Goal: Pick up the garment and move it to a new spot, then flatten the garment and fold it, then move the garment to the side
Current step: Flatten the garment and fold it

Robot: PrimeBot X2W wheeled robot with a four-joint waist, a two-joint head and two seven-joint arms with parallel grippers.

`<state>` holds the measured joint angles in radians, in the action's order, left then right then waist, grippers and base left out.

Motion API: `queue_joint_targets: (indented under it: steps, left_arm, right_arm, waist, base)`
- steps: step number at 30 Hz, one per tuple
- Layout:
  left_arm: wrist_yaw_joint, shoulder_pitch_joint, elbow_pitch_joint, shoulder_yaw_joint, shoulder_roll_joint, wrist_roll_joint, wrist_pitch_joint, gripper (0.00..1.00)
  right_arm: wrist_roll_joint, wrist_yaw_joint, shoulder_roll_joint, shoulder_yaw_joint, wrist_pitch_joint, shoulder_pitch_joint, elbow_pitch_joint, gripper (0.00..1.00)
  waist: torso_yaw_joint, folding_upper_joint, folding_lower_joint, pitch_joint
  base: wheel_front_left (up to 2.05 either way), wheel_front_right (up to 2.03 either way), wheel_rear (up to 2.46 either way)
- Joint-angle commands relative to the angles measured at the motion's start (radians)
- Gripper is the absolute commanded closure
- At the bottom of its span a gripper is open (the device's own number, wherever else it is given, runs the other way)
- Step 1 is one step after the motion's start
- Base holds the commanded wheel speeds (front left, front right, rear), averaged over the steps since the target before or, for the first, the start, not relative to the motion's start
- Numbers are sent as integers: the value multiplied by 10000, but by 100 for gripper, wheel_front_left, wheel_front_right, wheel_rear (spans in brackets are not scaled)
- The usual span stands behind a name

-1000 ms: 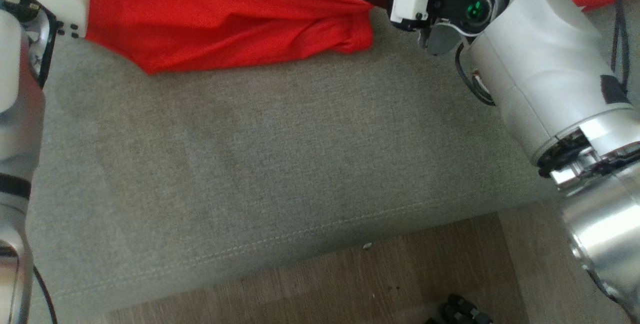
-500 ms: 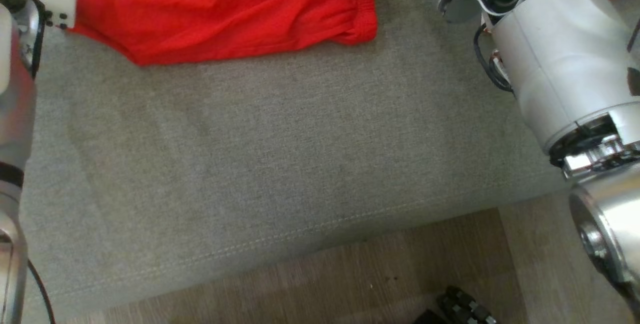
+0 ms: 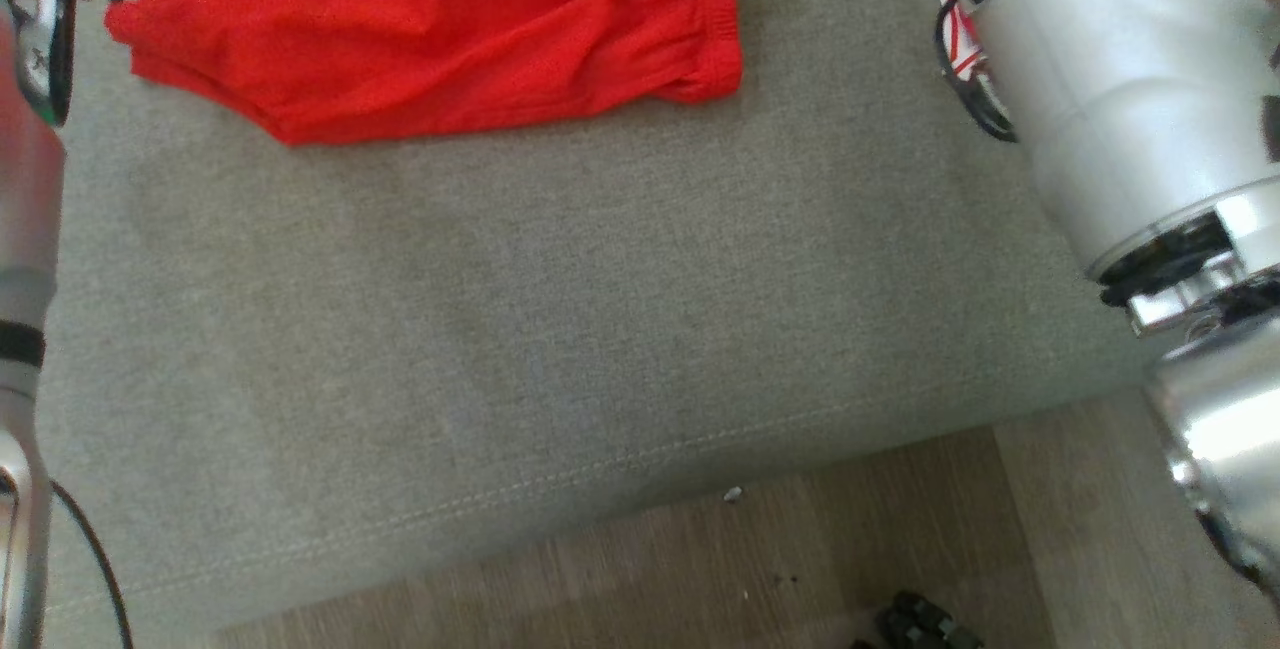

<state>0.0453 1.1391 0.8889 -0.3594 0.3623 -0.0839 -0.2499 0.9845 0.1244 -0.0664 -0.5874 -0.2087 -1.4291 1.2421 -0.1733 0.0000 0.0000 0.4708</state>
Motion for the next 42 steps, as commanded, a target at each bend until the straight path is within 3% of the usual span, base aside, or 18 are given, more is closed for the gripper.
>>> queue_joint_targets:
  steps: [1,7,11,17,23,29,35,42]
  left_arm:
    - [97,-48,-654,450,489,-211,-118,0]
    - [-1,-1673,-2713,1384,198,-1178,-118,0]
    - [-70,-3144,-4274,1807,-228,-1603,-118,0]
    - [62,-5242,-6155,2314,-879,-1991,-118,0]
    - [214,-7715,-8010,2597,-1731,-1846,-118,0]
    - [127,-9064,-8626,2750,-2415,-1388,-118,0]
    - [34,-9773,-8896,2815,-2940,-1271,-118,0]
    - [-220,-9830,-8868,2711,-3080,-1013,-118,0]
  right_arm:
    - [-247,63,162,-292,544,233,-595,0]
    - [-930,63,130,-1071,2684,1561,-1516,0]
    - [-1364,63,-224,-1440,3912,2727,-2170,0]
    - [-2017,63,-777,-1575,4578,4224,-3047,0]
    - [-3791,63,-1190,-225,4699,6297,-4557,0]
    - [-5506,63,-876,1334,4702,8300,-5571,0]
    - [-6471,63,-453,2688,4649,9633,-6340,0]
    - [-7186,63,-153,3422,4045,10268,-7348,0]
  waist:
    - [42,0,0,-200]
    - [402,0,0,-894]
    - [765,0,0,-1426]
    - [1143,0,0,-1967]
    - [1487,0,0,-2361]
    - [1729,0,0,-2591]
    - [2022,0,0,-2659]
    - [2279,0,0,-2648]
  base:
    - [0,0,0]
    - [0,0,0]
    - [0,0,0]
    - [0,0,0]
    - [0,0,0]
    - [0,0,0]
    - [0,0,0]
    - [0,0,0]
